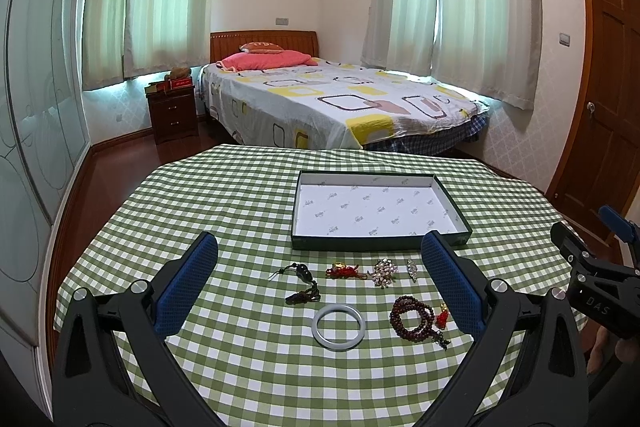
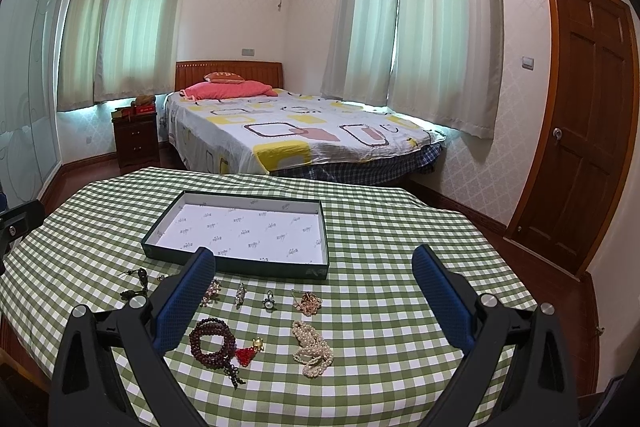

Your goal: Organize jewelry

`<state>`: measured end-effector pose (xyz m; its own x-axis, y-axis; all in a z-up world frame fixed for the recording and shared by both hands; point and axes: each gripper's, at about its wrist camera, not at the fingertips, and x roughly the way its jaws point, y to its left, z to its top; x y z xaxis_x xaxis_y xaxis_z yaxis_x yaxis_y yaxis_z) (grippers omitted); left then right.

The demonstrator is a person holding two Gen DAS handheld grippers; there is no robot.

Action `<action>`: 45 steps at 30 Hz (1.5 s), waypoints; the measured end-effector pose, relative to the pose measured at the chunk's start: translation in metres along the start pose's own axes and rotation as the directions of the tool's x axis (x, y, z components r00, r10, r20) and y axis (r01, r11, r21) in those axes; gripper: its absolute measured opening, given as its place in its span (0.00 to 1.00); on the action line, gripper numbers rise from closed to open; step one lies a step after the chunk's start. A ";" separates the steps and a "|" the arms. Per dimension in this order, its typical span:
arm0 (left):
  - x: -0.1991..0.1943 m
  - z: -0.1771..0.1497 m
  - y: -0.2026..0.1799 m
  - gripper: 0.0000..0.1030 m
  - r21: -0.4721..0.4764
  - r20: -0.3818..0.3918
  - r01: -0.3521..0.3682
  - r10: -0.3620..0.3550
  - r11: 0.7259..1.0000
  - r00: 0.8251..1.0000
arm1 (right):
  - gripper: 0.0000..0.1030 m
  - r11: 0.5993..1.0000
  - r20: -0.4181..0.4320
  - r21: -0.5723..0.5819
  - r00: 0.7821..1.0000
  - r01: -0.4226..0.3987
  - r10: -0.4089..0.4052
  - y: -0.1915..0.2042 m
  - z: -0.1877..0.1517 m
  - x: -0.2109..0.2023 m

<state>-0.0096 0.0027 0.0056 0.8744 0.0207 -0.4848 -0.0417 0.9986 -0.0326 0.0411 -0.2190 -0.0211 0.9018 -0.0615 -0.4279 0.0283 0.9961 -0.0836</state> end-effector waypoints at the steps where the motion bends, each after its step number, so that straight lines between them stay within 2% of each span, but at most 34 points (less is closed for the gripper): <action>1: 0.003 -0.001 0.000 0.96 -0.001 -0.004 -0.002 0.002 1.000 1.000 | 0.93 1.000 -0.001 0.000 1.000 -0.001 0.001 0.000 0.000 0.000; 7: 0.035 -0.018 0.007 0.96 0.003 -0.074 -0.015 0.015 1.000 0.997 | 0.93 1.000 -0.041 0.008 0.999 -0.014 0.015 -0.004 -0.013 0.023; 15: 0.100 -0.062 0.009 0.96 0.001 -0.243 -0.007 0.007 1.000 0.970 | 0.93 0.999 -0.154 0.008 0.987 -0.037 0.038 -0.006 -0.055 0.077; 20: 0.135 -0.084 0.004 0.96 0.016 -0.297 0.007 -0.002 1.000 0.955 | 0.93 0.998 -0.232 0.019 0.971 -0.053 0.055 -0.009 -0.082 0.108; 31: 0.188 -0.111 -0.001 0.96 0.006 -0.401 0.029 -0.024 1.000 0.916 | 0.93 0.995 -0.301 0.084 0.951 -0.054 0.076 -0.023 -0.107 0.144; 36: 0.193 -0.115 -0.006 0.96 0.007 -0.410 0.040 -0.034 0.999 0.912 | 0.92 0.995 -0.318 0.075 0.945 -0.060 0.081 -0.021 -0.110 0.153; 39: 0.193 -0.116 -0.008 0.96 0.014 -0.408 0.043 -0.034 0.999 0.912 | 0.87 0.995 -0.327 0.079 0.941 -0.066 0.088 -0.023 -0.111 0.157; 41: 0.191 -0.114 -0.009 0.96 0.017 -0.397 0.045 -0.034 0.999 0.917 | 0.67 0.993 -0.339 0.092 0.935 -0.077 0.104 -0.025 -0.114 0.160; 43: 0.191 -0.115 -0.010 0.96 0.022 -0.397 0.044 -0.031 0.999 0.917 | 0.58 0.990 -0.363 0.111 0.924 -0.083 0.118 -0.027 -0.118 0.165; 45: 0.192 -0.117 -0.010 0.96 0.019 -0.409 0.047 -0.036 0.999 0.912 | 0.56 0.992 -0.359 0.099 0.927 -0.080 0.110 -0.026 -0.119 0.164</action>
<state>0.1019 -0.0087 -0.1896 0.6010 -0.0365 -0.7984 0.0086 0.9992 -0.0392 0.1369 -0.2625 -0.1960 0.6844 0.0299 -0.7285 -0.0011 0.9992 0.0399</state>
